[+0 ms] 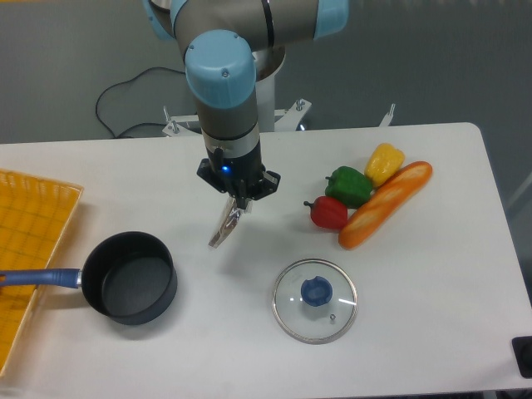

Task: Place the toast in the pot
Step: 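Lift the held toast slice and move the gripper toward the saucepan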

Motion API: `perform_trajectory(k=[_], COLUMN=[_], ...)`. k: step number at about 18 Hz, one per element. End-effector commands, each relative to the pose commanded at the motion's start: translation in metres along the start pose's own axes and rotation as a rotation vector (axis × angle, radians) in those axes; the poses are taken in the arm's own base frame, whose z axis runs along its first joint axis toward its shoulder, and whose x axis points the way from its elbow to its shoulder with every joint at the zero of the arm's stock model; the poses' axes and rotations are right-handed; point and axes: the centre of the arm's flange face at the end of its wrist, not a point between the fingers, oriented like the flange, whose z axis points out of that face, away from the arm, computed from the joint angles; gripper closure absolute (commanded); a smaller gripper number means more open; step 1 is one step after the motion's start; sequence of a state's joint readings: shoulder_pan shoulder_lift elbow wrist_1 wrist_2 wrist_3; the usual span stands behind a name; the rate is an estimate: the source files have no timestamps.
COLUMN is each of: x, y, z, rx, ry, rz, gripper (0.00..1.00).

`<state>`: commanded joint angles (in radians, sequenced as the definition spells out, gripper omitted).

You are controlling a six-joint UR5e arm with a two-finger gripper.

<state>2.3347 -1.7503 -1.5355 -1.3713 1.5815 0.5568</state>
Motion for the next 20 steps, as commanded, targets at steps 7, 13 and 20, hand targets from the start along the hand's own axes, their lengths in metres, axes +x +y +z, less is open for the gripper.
perform_trajectory(k=[7, 13, 20], x=[0.004, -0.002, 0.007], y=[0.005, 0.013, 0.027], z=[-0.017, -0.035, -0.068], rx=[0.0, -0.016, 0.011], ry=[-0.02, -0.109, -0.163], rz=[0.0, -0.019, -0.023], gripper=[1.0, 1.0, 1.0])
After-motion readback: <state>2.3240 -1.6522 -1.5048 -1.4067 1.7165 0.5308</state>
